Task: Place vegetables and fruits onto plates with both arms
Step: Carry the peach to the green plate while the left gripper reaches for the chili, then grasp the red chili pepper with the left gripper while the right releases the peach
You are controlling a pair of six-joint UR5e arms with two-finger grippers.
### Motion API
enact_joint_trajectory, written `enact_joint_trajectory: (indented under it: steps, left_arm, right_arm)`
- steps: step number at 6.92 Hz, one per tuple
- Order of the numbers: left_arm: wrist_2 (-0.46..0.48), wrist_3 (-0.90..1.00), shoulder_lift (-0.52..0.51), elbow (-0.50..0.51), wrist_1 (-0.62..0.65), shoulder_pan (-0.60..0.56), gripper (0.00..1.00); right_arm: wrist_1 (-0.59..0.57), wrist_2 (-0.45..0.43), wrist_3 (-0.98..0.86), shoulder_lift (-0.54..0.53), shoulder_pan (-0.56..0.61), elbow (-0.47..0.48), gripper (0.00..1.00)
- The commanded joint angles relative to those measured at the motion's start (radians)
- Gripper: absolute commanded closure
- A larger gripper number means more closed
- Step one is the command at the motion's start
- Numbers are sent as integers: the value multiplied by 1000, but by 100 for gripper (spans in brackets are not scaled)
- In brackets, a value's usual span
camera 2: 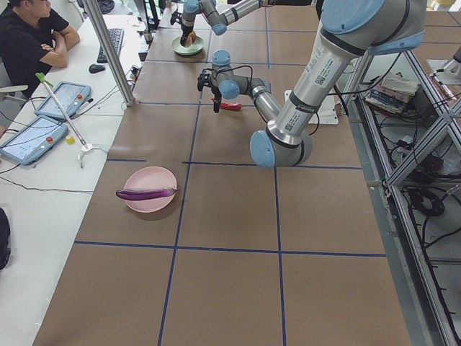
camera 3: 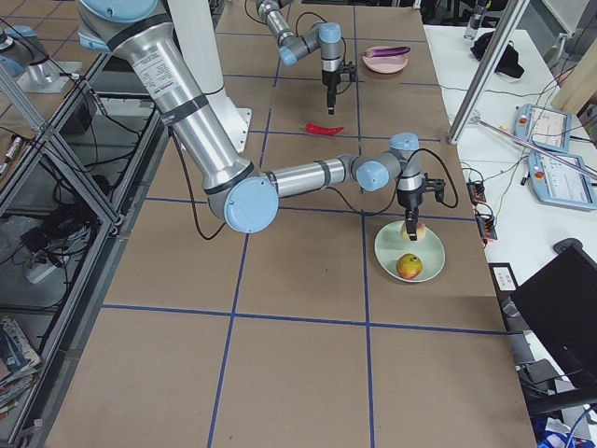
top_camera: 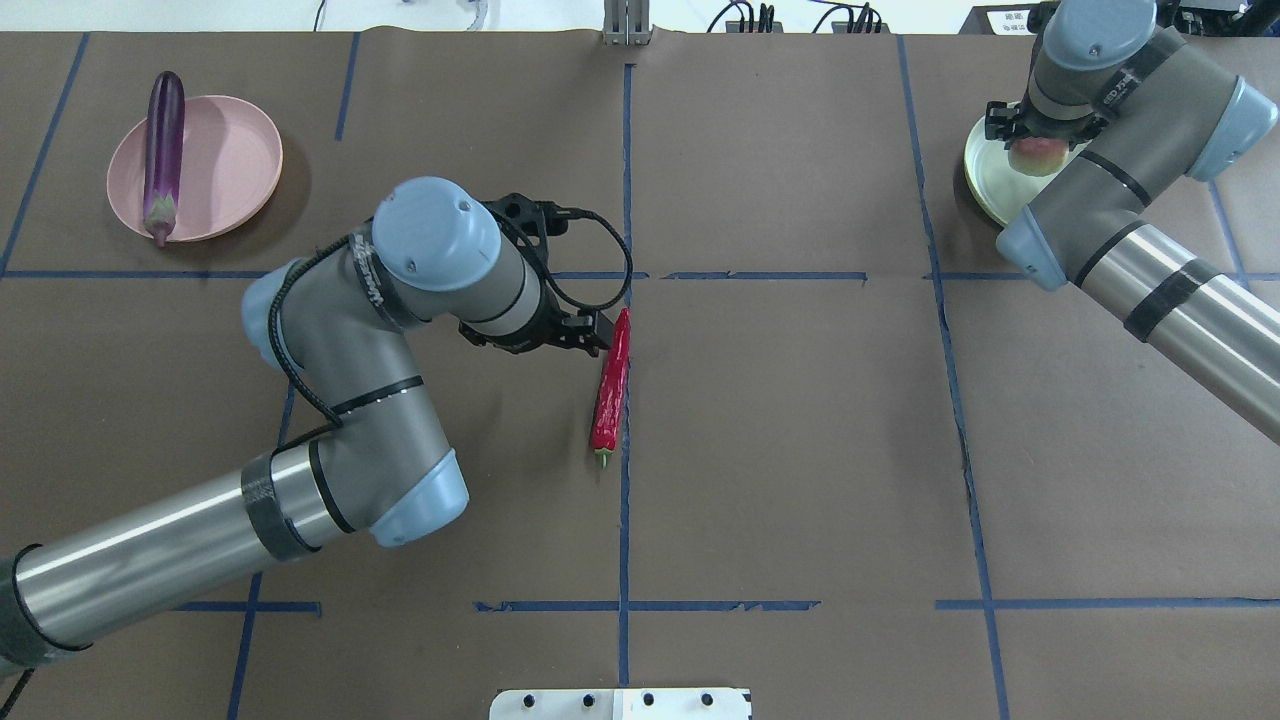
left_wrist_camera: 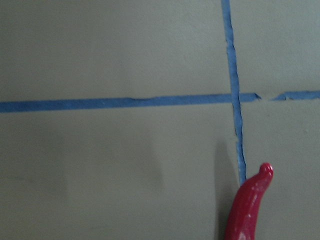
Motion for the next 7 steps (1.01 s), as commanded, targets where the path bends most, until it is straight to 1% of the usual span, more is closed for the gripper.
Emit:
enact_joint_trajectory:
  steps: [1,2,3,4,5,6,7]
  left_arm:
    - [90,0,-10,11,5,85,0]
    - [118,1,-12,28,2,112,1]
    - [120,1,-53,62,2,115,3]
    - [120,3,-85,99,2,123,6]
    - [120,7,-90,116,2,126,18]
    - [121,7,-88,117,4,126,41]
    - [121,3,-88,116,5,124,83]
  right_arm:
    - [10,1,-14,8,5,-31,91]
    - [10,4,-14,8,4,-35,51]
    - [11,4,-17,8,2,-34,3]
    - [11,4,-18,6,2,-34,0]
    - [11,4,-18,8,2,-32,0]
    - [11,4,-18,6,4,-31,0]
    - [11,4,-18,5,2,-29,0]
